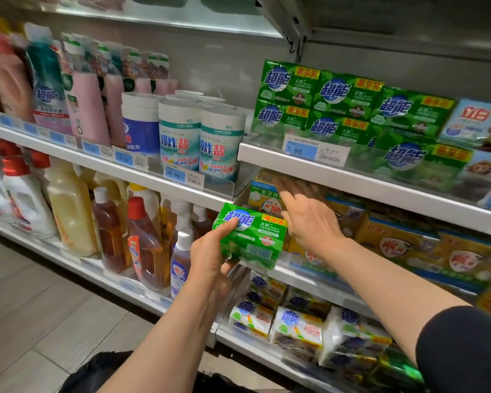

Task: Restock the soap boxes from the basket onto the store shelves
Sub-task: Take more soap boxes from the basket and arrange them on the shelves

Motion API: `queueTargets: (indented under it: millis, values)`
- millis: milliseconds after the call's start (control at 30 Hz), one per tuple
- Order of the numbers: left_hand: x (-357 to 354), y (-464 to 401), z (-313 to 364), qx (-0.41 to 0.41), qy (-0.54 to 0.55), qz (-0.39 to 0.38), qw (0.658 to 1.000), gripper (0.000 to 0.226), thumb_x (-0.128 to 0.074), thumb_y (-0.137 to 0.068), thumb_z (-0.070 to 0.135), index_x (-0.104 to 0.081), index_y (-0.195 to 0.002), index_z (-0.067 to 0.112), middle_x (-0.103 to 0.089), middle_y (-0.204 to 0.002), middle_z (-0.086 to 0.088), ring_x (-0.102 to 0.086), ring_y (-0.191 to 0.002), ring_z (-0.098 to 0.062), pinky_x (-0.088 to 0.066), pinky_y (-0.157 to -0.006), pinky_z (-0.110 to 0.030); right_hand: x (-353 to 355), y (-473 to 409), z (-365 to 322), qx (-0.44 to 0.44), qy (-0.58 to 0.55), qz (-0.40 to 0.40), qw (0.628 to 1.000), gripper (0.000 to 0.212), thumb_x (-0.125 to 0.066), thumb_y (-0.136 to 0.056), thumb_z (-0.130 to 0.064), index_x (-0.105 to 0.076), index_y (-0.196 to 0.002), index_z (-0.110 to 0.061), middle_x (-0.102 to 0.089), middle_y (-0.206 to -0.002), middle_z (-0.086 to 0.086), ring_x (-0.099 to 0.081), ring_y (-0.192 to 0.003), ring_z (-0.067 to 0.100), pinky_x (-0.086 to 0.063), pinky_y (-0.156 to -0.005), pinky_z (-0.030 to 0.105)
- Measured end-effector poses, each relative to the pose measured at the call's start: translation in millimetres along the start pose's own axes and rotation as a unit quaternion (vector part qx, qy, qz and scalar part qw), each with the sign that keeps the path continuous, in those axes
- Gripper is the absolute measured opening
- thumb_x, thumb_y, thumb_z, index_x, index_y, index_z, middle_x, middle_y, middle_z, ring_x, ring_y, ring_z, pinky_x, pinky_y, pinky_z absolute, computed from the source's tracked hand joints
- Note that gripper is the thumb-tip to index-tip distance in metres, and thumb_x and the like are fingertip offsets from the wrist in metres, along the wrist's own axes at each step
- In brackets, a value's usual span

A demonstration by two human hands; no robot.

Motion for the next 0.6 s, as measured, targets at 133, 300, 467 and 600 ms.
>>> queueTargets:
  millis: [133, 300, 467, 600]
  values:
    - [-8, 10, -2, 0.004, 0.001, -0.017, 1.0, 0.03, -0.073, -0.079, 0.019, -0.062, -0.106, 0.009, -0.074, -0.097, -0.012, -0.07, -0.09, -0.024, -0.058, -0.078, -0.038, 23, 35, -1, 0.034, -0.206, 0.049, 0.977, 0.036, -0.044, -0.095, -0.013, -0.059, -0.127, -0.007, -0.065, -0.119, 0.008, -0.058, -0.11, 0.022, -0.046, -0.092, 0.028]
    - [-43, 40, -6, 0.001, 0.011, -0.127, 0.992, 0.026, -0.068, -0.077, 0.02, -0.067, -0.1, 0.009, -0.074, -0.088, -0.007, -0.069, -0.083, -0.019, -0.054, -0.083, -0.033, 27, 71, 26, -0.217, -0.597, -0.099, 0.766, 0.045, -0.053, -0.093, -0.046, -0.069, -0.102, -0.004, -0.068, -0.088, 0.009, -0.059, -0.074, 0.015, -0.048, -0.069, 0.027]
    - [-95, 75, -1, -0.089, 0.024, -0.292, 0.952, 0.034, -0.069, -0.075, 0.009, -0.065, -0.109, 0.004, -0.071, -0.101, -0.014, -0.069, -0.088, -0.022, -0.058, -0.071, -0.029, 88, 85, 55, -0.168, -0.584, -0.103, 0.788, 0.053, -0.087, -0.059, -0.025, -0.067, -0.108, -0.019, -0.07, -0.106, 0.012, -0.067, -0.099, 0.025, -0.054, -0.081, 0.035]
    - [-151, 99, 13, -0.14, -0.041, -0.388, 0.91, 0.053, -0.064, -0.082, -0.001, -0.051, -0.132, 0.004, -0.067, -0.116, -0.016, -0.069, -0.096, -0.023, -0.057, -0.075, -0.028, 149, 91, 103, -0.132, -0.544, 0.021, 0.829, 0.066, -0.091, -0.048, -0.028, -0.066, -0.109, -0.025, -0.07, -0.107, 0.006, -0.066, -0.102, 0.018, -0.053, -0.09, 0.035]
Point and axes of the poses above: each hand's wrist, its own y-axis away from the middle knuckle, its own x-axis out of the back of the hand, z = x × y, the point moved 8 cm from there along -y, towards the middle knuckle
